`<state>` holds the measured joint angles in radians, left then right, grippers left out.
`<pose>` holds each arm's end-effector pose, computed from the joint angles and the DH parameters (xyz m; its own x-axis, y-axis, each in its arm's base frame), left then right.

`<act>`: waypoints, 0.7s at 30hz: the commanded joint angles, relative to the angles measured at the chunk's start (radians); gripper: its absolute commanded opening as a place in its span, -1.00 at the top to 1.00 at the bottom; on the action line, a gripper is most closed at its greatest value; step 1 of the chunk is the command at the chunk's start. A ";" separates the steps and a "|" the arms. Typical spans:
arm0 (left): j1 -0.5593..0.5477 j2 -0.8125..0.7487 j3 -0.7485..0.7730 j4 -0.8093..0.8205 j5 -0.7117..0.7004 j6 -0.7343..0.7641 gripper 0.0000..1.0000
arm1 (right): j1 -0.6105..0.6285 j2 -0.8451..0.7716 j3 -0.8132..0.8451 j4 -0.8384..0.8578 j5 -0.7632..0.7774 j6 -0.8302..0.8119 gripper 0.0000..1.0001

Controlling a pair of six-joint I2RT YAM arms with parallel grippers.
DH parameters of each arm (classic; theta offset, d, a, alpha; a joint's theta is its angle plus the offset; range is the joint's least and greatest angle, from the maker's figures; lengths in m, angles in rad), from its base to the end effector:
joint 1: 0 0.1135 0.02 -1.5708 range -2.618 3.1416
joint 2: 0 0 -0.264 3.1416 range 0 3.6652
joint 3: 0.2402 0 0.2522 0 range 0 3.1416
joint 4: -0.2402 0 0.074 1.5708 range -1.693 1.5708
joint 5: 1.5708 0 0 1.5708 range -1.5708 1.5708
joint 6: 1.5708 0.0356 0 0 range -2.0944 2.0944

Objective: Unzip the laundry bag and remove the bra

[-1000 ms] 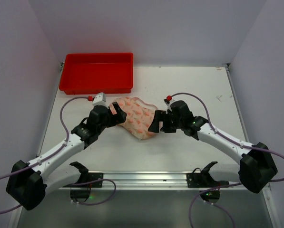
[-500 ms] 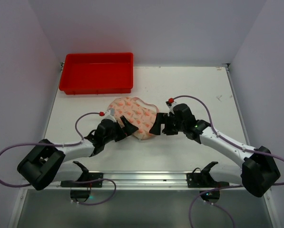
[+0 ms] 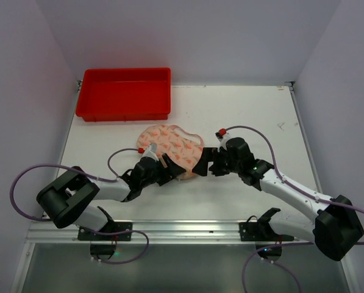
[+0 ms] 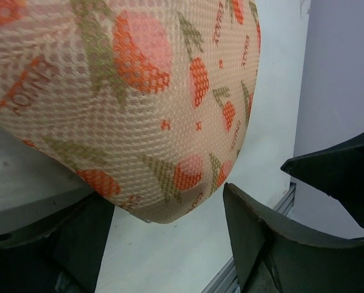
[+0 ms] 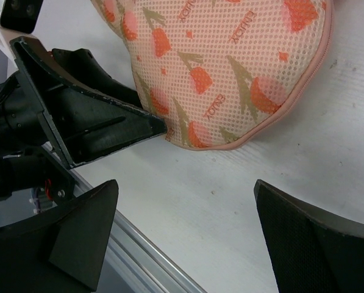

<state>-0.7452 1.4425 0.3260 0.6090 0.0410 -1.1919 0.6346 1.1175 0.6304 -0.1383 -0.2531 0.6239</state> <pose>0.1779 -0.1661 0.1283 -0.7861 -0.5378 -0.3048 -0.0715 0.5688 -0.8193 0.1855 0.1476 0.2257 -0.8135 0.1035 -0.5724 -0.3231 0.7379 0.5926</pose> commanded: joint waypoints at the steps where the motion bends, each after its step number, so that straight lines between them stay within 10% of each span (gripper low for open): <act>1: -0.019 0.018 0.033 0.081 -0.035 -0.023 -0.47 | -0.001 -0.022 -0.015 0.085 -0.012 -0.020 -0.89; 13: -0.022 0.032 0.110 0.071 -0.046 -0.017 0.84 | 0.020 -0.036 -0.063 0.128 0.032 -0.024 -0.87; 21: -0.049 -0.039 0.278 -0.196 -0.088 -0.132 1.00 | 0.158 -0.035 -0.044 0.132 0.236 -0.004 -0.48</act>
<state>-0.7788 1.4551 0.5152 0.4969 -0.0090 -1.2659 0.7517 1.1049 0.5663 -0.0612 -0.1444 0.6189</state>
